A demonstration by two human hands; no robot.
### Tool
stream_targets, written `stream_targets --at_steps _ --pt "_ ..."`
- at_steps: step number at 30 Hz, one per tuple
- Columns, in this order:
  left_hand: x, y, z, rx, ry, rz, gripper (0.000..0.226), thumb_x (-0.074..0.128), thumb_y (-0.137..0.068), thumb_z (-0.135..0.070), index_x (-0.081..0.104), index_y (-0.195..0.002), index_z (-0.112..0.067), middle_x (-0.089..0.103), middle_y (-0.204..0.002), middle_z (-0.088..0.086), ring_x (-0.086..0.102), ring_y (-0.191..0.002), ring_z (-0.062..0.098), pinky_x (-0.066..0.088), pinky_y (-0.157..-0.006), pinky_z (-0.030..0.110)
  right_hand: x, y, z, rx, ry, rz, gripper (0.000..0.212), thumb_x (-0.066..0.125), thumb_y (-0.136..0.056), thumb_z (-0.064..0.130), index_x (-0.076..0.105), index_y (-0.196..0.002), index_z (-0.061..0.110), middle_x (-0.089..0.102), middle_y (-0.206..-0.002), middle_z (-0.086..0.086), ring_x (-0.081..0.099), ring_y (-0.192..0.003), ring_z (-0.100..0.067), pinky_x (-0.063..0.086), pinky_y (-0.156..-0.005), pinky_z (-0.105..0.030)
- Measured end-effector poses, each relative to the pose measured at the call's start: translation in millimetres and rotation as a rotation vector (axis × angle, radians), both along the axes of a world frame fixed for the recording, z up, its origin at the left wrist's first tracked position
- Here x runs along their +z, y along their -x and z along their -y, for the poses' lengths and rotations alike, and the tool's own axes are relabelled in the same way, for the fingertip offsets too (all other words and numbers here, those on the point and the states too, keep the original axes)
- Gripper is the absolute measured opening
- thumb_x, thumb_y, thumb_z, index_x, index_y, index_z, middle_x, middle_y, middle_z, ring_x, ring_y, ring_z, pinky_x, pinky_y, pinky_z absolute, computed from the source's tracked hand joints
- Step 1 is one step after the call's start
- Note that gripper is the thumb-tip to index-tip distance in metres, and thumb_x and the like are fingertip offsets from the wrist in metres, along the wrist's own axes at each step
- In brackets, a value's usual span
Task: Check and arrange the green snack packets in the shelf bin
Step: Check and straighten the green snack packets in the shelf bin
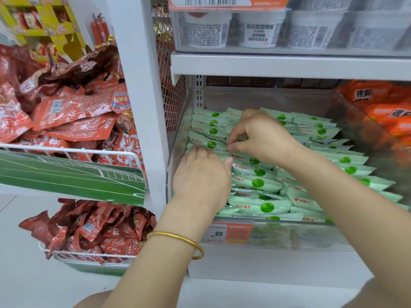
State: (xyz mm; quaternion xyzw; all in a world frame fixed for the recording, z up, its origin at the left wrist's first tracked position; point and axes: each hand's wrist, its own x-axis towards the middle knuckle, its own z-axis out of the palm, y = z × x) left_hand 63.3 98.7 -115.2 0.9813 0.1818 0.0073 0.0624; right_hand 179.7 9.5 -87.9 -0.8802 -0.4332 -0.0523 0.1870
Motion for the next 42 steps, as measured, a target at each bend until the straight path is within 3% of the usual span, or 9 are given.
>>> stream_targets --at_steps 4,8,16,22,27,33,36,40,42 --pt "0.1 5.1 0.9 0.003 0.049 0.110 0.059 0.017 -0.101 -0.038 0.016 -0.148 -0.002 0.011 -0.157 0.014 0.006 -0.145 0.024 0.009 -0.117 0.034 2.2 -3.7 -4.7 -0.064 -0.061 -0.012 0.009 0.068 -0.083 0.025 0.074 -0.089 0.024 0.043 -0.083 0.006 0.044 -0.086 -0.014 0.037 -0.072 -0.026" --pt "-1.3 6.1 0.4 -0.033 0.010 0.060 0.060 0.016 -0.101 -0.040 0.012 -0.149 -0.004 0.007 -0.158 0.012 0.003 -0.146 0.022 0.005 -0.119 0.034 0.5 -2.7 -18.1 -0.072 0.019 -0.040 0.012 0.070 -0.082 0.031 0.074 -0.092 0.025 0.050 -0.097 0.000 0.050 -0.108 -0.022 0.045 -0.085 -0.030" --pt "-1.5 12.9 5.3 -0.014 -0.026 -0.005 0.066 0.001 -0.099 -0.046 0.004 -0.150 -0.004 -0.003 -0.159 0.013 -0.006 -0.146 0.021 -0.002 -0.118 0.033 -5.8 4.3 -33.1 -0.120 0.156 0.042 0.013 0.067 -0.085 0.030 0.069 -0.094 0.022 0.052 -0.110 0.002 0.041 -0.116 -0.021 0.034 -0.074 -0.027" --pt "-0.7 12.8 6.1 -0.008 -0.031 -0.009 0.066 0.002 -0.099 -0.045 0.005 -0.150 -0.004 -0.003 -0.159 0.014 -0.005 -0.146 0.022 -0.001 -0.117 0.034 -8.3 4.7 -27.0 -0.111 -0.017 -0.004 0.009 0.066 -0.085 0.026 0.071 -0.088 0.019 0.059 -0.101 0.004 0.046 -0.109 -0.020 0.045 -0.084 -0.032" --pt "0.5 13.3 6.9 -0.009 -0.026 -0.012 0.065 0.011 -0.100 -0.045 0.004 -0.150 -0.004 -0.003 -0.159 0.013 -0.006 -0.146 0.021 -0.002 -0.117 0.034 -7.7 7.0 -24.4 -0.124 -0.221 -0.097 0.005 0.066 -0.085 0.026 0.068 -0.083 0.023 0.062 -0.081 0.007 0.061 -0.088 -0.019 0.051 -0.077 -0.036" --pt "-0.5 13.3 6.0 -0.015 -0.023 0.004 0.065 0.011 -0.100 -0.045 0.005 -0.150 -0.005 -0.001 -0.159 0.013 -0.004 -0.147 0.021 0.000 -0.118 0.035 0.2 10.4 -13.1 -0.240 -0.592 -0.141 0.006 0.069 -0.082 0.023 0.064 -0.078 0.024 0.061 -0.071 0.011 0.062 -0.076 -0.016 0.052 -0.074 -0.039" --pt "-0.3 12.9 6.1 -0.013 -0.021 0.009 0.065 0.011 -0.100 -0.044 0.006 -0.150 -0.005 0.001 -0.159 0.013 -0.003 -0.147 0.021 0.001 -0.119 0.035 -4.3 7.5 -9.9 -0.242 -0.506 -0.104 0.004 0.068 -0.082 0.023 0.067 -0.081 0.019 0.063 -0.075 0.006 0.063 -0.077 -0.018 0.051 -0.074 -0.038" --pt "-0.5 13.4 6.8 -0.005 -0.019 0.018 0.064 0.012 -0.100 -0.044 0.008 -0.150 -0.005 0.004 -0.159 0.013 -0.001 -0.147 0.021 0.002 -0.118 0.034 -10.7 2.4 -12.4 -0.238 -0.429 -0.231 0.006 0.069 -0.083 0.019 0.063 -0.080 0.019 0.063 -0.080 0.002 0.062 -0.080 -0.018 0.051 -0.075 -0.032" --pt "-0.9 13.4 7.0 -0.002 -0.009 0.032 0.064 0.013 -0.100 -0.044 0.008 -0.150 -0.005 0.004 -0.159 0.013 -0.001 -0.147 0.021 0.002 -0.118 0.034 -8.8 2.2 -12.8 -0.233 -0.508 -0.359 0.010 0.069 -0.083 0.015 0.062 -0.077 0.018 0.063 -0.081 0.001 0.059 -0.076 -0.014 0.047 -0.069 -0.024"
